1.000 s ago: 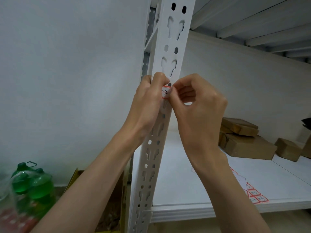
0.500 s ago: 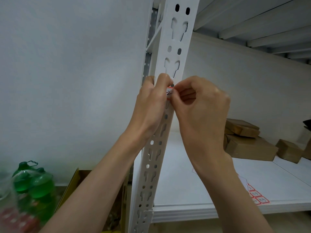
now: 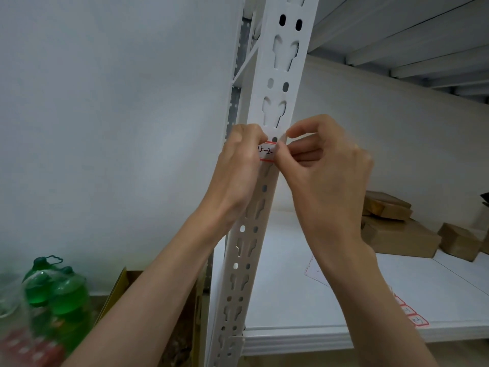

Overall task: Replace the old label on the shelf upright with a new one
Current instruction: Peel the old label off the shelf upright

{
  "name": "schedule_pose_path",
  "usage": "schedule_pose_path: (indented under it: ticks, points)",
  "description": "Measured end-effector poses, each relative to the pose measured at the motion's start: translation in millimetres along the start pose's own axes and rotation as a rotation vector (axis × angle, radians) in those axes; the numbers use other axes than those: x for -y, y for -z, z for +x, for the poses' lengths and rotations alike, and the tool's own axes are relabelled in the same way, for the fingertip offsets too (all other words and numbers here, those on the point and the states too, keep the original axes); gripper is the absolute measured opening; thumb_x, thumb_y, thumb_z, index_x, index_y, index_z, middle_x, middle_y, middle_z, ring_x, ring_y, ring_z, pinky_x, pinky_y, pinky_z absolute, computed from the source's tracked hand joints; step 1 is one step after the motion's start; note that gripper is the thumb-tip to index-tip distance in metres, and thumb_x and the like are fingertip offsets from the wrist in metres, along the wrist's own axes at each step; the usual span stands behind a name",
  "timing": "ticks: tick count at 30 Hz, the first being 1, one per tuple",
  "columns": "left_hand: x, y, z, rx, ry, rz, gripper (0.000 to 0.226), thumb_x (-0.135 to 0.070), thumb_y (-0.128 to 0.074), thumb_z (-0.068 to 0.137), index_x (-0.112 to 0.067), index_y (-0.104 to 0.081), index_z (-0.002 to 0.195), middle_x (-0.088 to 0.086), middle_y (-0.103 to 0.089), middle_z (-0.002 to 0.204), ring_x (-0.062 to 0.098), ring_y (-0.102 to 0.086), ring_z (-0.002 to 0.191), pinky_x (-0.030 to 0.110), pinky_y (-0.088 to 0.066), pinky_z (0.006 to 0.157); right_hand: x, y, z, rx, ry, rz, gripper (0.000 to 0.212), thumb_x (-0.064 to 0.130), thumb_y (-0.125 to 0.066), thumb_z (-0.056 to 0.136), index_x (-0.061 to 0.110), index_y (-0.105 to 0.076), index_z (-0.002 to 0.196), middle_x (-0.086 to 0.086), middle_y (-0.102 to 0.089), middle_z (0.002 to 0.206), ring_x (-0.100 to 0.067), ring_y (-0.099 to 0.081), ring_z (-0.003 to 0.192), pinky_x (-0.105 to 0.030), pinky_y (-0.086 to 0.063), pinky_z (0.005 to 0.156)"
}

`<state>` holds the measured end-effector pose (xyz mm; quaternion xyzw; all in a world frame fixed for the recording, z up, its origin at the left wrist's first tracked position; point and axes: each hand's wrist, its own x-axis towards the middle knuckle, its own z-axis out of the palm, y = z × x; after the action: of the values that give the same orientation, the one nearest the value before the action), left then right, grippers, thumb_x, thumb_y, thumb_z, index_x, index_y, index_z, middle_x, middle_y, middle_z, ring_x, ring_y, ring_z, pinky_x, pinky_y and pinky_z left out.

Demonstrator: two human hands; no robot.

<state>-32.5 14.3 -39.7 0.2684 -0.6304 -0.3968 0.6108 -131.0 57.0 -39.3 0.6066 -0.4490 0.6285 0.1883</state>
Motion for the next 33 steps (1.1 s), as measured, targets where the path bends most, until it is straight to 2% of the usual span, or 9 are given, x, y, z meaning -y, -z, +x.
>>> schedule_pose_path:
  ticks: [5,9,14,16,20,22,25,29,33]
  points:
    - [-1,-1,-2,-0.021,-0.002,-0.042,0.022,-0.042,-0.038,0.082,-0.023,-0.049,0.076,-0.005,-0.051,0.088,0.011,-0.05,0.079,0.03,-0.041,0.076,-3,-2,1,-0.024,0.005,0.013,0.011,0.022,-0.078,0.088,0.016,-0.07,0.091,0.014,-0.065,0.074,0.001,-0.067,0.07,-0.006,-0.052,0.068]
    - [-2,0,-3,-0.027,-0.015,-0.047,0.025,-0.041,-0.041,0.087,-0.02,-0.052,0.081,-0.003,-0.055,0.095,0.01,-0.053,0.083,0.029,-0.042,0.076,-4,-3,0,-0.037,0.018,0.017,0.006,0.021,-0.077,0.088,0.017,-0.073,0.088,0.013,-0.066,0.074,0.001,-0.067,0.07,-0.007,-0.052,0.068]
    - [-2,0,-2,-0.048,-0.018,-0.017,0.026,-0.025,-0.039,0.102,-0.019,-0.047,0.078,-0.003,-0.05,0.092,0.006,-0.047,0.076,0.025,-0.038,0.071,-6,1,2,-0.017,0.014,0.009,0.003,0.015,-0.076,0.088,0.016,-0.073,0.088,0.015,-0.065,0.073,0.001,-0.067,0.072,-0.006,-0.051,0.067]
    - [-2,1,-2,-0.046,-0.019,-0.006,0.025,-0.025,-0.041,0.102,-0.017,-0.047,0.079,-0.002,-0.05,0.092,0.006,-0.047,0.076,0.025,-0.039,0.072,-5,3,2,0.002,0.013,0.002,0.003,0.014,-0.076,0.088,0.016,-0.073,0.088,0.015,-0.066,0.074,0.0,-0.068,0.071,-0.008,-0.053,0.067]
    - [-3,1,-1,-0.047,-0.023,0.019,0.022,-0.024,-0.041,0.101,-0.015,-0.047,0.082,-0.003,-0.048,0.089,0.001,-0.047,0.07,0.017,-0.041,0.067,-1,3,0,0.03,0.026,-0.047,0.005,0.019,-0.078,0.087,0.017,-0.076,0.092,0.01,-0.073,0.08,-0.001,-0.069,0.07,-0.017,-0.058,0.071]
    - [-4,0,-2,-0.047,-0.006,0.015,0.019,-0.024,-0.041,0.101,-0.014,-0.047,0.086,0.0,-0.048,0.09,0.007,-0.047,0.076,0.025,-0.04,0.072,1,3,1,0.021,0.031,-0.069,0.006,0.019,-0.078,0.087,0.018,-0.078,0.093,0.008,-0.075,0.082,-0.002,-0.07,0.071,-0.021,-0.06,0.074]
    - [-4,0,-4,-0.043,-0.007,0.015,0.017,-0.025,-0.042,0.1,-0.013,-0.048,0.09,0.0,-0.051,0.092,0.012,-0.05,0.083,0.03,-0.041,0.075,3,3,2,0.038,0.024,-0.116,0.008,0.02,-0.079,0.087,0.017,-0.079,0.095,0.005,-0.076,0.084,-0.006,-0.071,0.073,-0.028,-0.061,0.077]
    - [-6,-1,-6,-0.037,0.006,0.007,0.038,-0.04,-0.042,0.08,-0.007,-0.054,0.096,-0.001,-0.054,0.091,0.02,-0.058,0.091,0.036,-0.046,0.082,5,2,3,0.078,-0.005,-0.135,0.006,0.019,-0.079,0.087,0.018,-0.078,0.092,0.005,-0.075,0.082,-0.008,-0.07,0.072,-0.031,-0.061,0.077]
    - [-8,-1,-7,-0.031,0.008,-0.018,0.03,-0.04,-0.042,0.074,-0.015,-0.049,0.088,-0.003,-0.055,0.086,0.014,-0.056,0.084,0.037,-0.046,0.078,6,3,9,0.102,0.01,-0.18,0.004,0.021,-0.079,0.087,0.017,-0.077,0.089,0.004,-0.073,0.079,-0.01,-0.07,0.072,-0.033,-0.061,0.077]
